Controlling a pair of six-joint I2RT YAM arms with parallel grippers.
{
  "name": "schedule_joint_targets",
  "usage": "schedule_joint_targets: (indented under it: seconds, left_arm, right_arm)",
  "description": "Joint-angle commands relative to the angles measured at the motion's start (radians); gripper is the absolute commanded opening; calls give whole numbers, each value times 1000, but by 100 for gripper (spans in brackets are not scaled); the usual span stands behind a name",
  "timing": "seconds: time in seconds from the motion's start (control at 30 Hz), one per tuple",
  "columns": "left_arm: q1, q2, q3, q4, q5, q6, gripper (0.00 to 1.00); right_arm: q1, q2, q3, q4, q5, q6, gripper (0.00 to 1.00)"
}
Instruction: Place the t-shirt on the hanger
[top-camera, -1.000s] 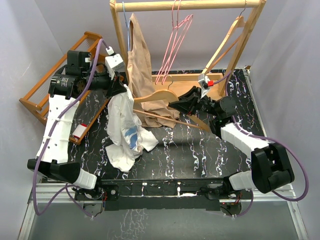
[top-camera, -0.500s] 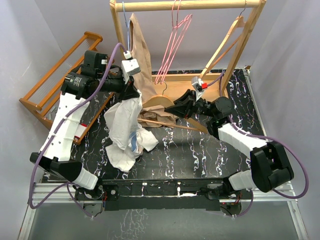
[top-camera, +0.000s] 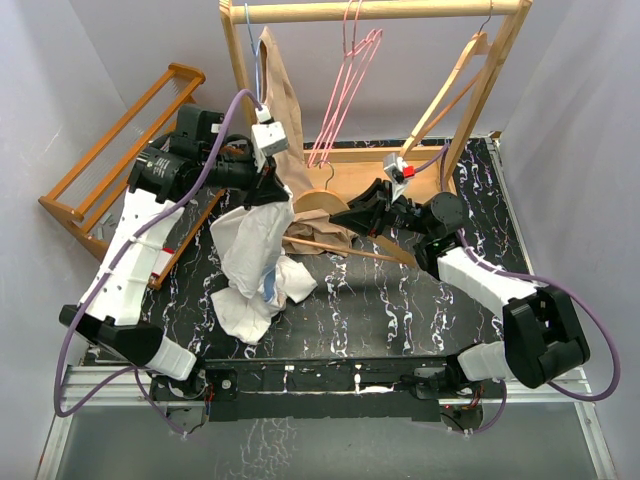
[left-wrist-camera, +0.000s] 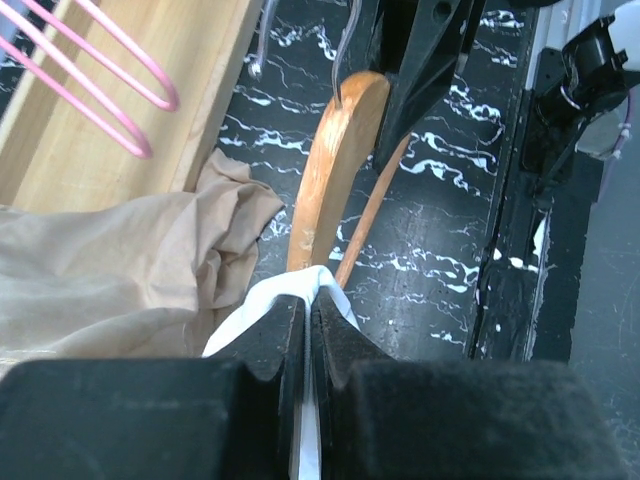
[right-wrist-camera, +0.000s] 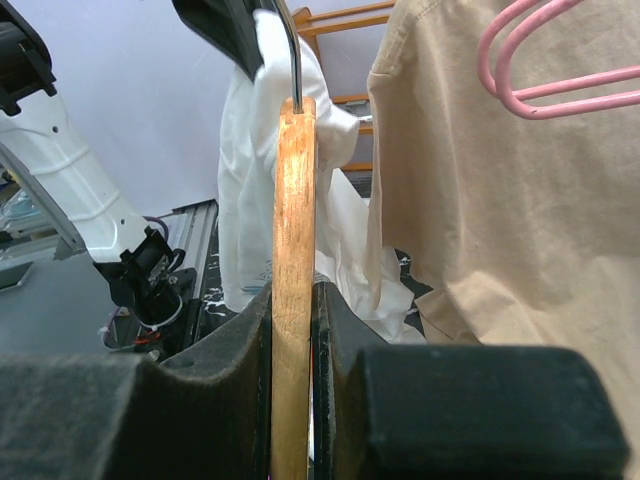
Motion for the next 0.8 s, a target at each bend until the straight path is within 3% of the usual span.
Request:
schedule_joint_targets:
  seconds: [0.0, 0.2, 0.33, 0.6, 0.77]
  left_arm:
    - [-20, -41, -96, 44, -3, 24, 0]
    - [-19, -43, -161, 141, -68, 4, 6]
    - [-20, -62, -184, 165, -124, 8, 6]
    - [-20, -122, -191, 94, -194, 67, 3]
    - [-19, -232, -271, 40, -272, 96, 0]
  right_arm:
    - [9, -64, 43, 91, 13, 20, 8]
    - [8, -97, 37, 88, -28, 35, 8]
    - [8, -108, 28, -22, -53, -33, 8]
    - [-1, -73, -1, -141, -161, -112, 8]
    - [-31, -68, -5, -166, -201, -133, 8]
